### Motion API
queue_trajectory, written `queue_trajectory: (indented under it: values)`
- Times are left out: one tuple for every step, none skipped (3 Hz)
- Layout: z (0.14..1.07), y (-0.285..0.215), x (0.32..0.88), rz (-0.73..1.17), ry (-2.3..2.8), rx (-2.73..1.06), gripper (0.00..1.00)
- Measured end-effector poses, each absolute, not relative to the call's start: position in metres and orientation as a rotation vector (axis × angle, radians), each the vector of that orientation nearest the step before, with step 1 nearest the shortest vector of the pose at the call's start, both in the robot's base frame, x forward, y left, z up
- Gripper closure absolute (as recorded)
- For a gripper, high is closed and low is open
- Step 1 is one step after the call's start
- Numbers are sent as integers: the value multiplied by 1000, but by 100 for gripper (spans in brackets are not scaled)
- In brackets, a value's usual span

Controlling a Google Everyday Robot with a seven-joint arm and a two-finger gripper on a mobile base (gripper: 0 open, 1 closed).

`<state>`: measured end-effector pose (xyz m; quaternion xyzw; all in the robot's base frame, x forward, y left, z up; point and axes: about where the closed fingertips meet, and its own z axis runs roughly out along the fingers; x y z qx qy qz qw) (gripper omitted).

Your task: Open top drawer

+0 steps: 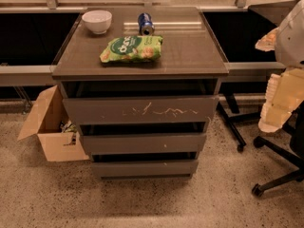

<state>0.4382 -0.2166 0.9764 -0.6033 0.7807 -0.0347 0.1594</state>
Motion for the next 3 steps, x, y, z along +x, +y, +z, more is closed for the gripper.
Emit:
queue_trajectory:
  values:
    - [976,-217,438,-99,2231,-1724,0]
    - [943,-193,454,8,2110,-1754,0]
    - [899,-163,467,160,1996,-1763,0]
